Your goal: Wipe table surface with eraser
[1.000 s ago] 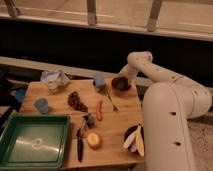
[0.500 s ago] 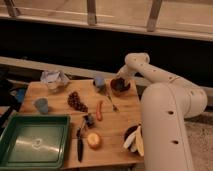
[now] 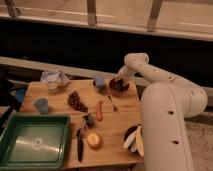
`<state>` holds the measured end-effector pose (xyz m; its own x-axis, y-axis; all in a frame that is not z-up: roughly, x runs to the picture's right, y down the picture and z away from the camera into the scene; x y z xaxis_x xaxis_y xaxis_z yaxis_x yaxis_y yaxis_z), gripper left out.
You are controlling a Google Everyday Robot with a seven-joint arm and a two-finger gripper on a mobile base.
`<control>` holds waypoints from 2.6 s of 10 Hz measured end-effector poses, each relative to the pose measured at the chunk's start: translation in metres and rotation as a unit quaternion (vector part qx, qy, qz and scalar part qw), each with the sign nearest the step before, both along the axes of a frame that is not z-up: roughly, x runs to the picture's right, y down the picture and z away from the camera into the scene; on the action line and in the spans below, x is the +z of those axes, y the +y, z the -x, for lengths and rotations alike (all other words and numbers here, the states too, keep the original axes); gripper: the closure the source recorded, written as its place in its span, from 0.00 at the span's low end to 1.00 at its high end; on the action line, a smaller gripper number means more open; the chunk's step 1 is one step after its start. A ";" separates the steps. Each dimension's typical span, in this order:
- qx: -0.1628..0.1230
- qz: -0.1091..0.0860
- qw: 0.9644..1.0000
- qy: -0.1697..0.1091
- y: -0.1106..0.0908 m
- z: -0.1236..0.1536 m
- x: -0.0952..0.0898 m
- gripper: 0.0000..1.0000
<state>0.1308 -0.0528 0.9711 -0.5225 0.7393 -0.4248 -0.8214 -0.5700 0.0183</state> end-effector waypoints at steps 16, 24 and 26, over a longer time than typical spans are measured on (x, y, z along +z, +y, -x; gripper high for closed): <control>0.017 -0.068 0.997 -0.008 -0.006 0.002 -0.151 1.00; -0.006 0.113 0.992 0.052 0.119 -0.016 -0.200 1.00; -0.005 0.124 0.991 0.055 0.123 -0.022 -0.199 1.00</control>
